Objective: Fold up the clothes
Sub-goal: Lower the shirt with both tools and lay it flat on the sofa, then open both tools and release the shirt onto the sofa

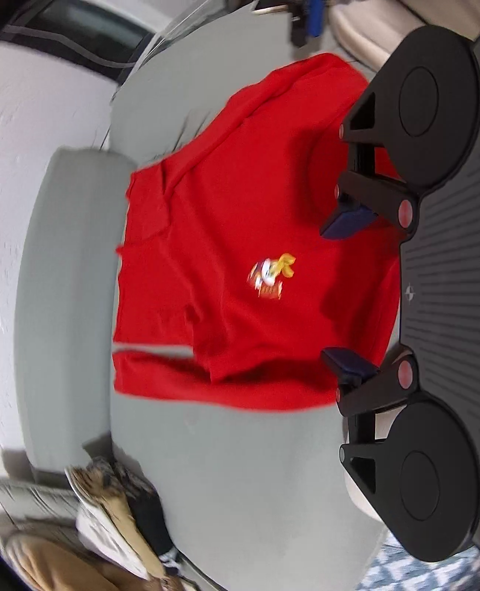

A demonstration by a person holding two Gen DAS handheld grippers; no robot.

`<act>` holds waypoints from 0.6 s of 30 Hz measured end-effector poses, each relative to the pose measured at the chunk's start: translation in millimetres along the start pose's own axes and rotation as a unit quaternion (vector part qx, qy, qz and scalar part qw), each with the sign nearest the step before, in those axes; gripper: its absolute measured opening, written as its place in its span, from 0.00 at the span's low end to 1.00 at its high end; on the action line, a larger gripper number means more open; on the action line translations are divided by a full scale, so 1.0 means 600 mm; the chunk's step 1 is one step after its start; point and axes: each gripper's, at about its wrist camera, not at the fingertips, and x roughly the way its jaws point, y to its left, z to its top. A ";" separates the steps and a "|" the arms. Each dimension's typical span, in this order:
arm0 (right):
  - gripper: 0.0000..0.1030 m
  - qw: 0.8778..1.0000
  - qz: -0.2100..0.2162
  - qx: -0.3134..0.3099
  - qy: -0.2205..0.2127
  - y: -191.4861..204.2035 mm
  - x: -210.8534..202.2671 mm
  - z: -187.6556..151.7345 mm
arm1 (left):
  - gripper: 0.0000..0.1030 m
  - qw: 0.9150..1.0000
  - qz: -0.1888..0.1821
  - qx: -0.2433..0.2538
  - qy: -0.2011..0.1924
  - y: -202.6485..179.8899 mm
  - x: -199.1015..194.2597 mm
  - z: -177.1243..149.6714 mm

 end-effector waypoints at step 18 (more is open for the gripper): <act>0.04 0.946 -0.080 -0.313 0.028 0.175 0.068 -0.117 | 0.03 0.975 0.071 0.211 -0.013 -0.104 0.015 -0.077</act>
